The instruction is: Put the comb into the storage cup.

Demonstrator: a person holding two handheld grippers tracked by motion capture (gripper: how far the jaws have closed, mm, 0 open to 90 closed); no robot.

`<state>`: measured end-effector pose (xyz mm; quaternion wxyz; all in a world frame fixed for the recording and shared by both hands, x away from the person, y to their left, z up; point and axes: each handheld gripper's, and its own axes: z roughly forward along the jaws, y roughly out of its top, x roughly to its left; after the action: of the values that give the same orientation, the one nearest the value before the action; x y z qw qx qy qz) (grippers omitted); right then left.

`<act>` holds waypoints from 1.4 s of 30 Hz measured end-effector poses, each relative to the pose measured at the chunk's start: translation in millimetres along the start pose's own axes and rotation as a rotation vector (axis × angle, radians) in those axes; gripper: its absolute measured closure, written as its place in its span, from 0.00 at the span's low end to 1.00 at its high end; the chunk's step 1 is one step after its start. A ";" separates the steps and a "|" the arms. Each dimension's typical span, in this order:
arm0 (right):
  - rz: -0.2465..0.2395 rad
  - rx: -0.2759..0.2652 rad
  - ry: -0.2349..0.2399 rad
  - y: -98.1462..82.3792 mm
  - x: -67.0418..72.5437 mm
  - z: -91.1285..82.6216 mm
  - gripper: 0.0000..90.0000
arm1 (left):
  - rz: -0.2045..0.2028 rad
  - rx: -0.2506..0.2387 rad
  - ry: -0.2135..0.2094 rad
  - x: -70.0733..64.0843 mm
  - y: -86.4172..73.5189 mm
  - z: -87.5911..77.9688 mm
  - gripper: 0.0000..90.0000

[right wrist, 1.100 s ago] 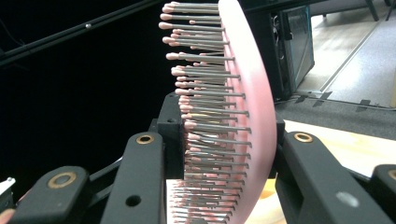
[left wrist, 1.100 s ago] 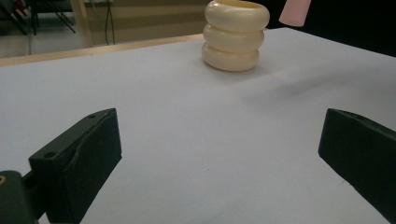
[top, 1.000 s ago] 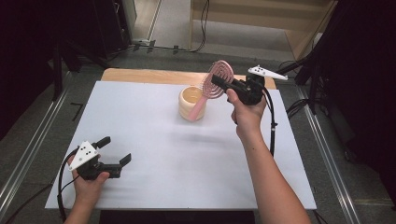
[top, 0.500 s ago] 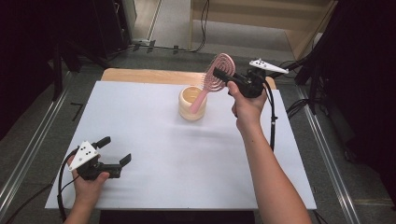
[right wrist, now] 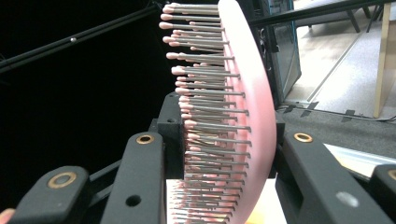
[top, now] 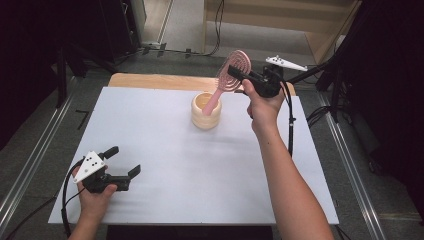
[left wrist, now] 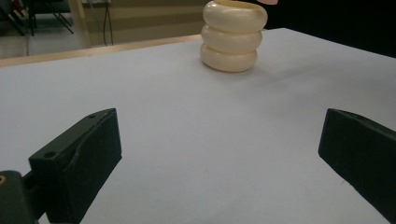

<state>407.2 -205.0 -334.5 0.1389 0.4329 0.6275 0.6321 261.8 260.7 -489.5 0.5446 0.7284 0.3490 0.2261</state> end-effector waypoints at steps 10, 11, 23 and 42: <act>-0.008 -0.009 -0.007 9.8 -0.2 9.2 0.69 | 0.000 0.000 -0.003 0.1 -0.1 0.0 0.00; -0.007 -0.008 -0.009 10.0 -0.4 10.0 0.69 | 0.000 0.002 -0.002 0.2 0.0 0.0 0.00; -0.007 -0.012 -0.047 5.1 -10.0 21.4 0.69 | 0.005 0.001 -0.005 0.2 -0.1 0.0 0.00; -0.026 0.008 -0.070 -16.2 -16.9 46.4 0.69 | 0.013 0.004 -0.012 -0.5 0.0 0.5 0.00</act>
<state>444.7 -183.2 -363.1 0.1672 0.4471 0.6303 0.6123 261.8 260.1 -489.6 0.5438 0.7329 0.3417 0.2246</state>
